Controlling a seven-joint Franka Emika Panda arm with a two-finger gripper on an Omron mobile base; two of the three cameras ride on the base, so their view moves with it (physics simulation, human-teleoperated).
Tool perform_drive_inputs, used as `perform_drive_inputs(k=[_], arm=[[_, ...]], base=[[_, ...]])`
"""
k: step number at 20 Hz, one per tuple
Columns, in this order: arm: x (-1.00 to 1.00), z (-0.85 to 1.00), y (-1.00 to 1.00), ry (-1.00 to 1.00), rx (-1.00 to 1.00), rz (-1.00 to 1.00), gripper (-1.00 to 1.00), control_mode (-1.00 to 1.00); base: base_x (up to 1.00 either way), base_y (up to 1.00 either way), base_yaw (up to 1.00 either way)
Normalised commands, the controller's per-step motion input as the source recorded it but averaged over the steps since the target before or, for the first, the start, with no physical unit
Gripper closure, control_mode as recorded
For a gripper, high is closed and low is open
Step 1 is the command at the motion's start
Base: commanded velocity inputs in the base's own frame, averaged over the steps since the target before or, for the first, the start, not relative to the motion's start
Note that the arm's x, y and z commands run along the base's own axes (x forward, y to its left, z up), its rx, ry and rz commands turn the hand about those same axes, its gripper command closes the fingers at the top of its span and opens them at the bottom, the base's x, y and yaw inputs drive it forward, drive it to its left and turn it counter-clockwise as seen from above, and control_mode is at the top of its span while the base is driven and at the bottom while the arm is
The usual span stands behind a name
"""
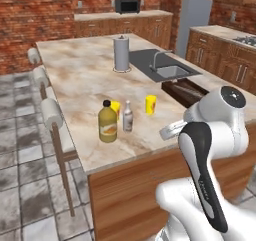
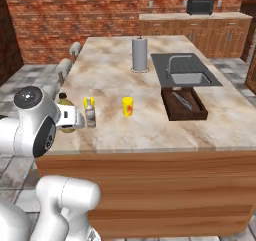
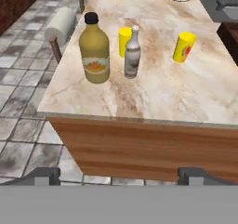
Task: Place the drinks on the dining counter in a tight cluster.
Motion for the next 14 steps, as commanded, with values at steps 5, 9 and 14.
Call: perform_drive_inputs(k=[5, 9, 14], arm=[[0.0, 0.0, 0.0, 0.0, 0.0, 0.0, -1.0, 1.0], [0.0, 0.0, 0.0, 0.0, 0.0, 0.0, -1.0, 1.0], [0.0, 0.0, 0.0, 0.0, 0.0, 0.0, -1.0, 1.0]], base=[[-0.63, -0.17, -0.41], [-0.15, -0.01, -0.83], [0.0, -0.05, -0.87]])
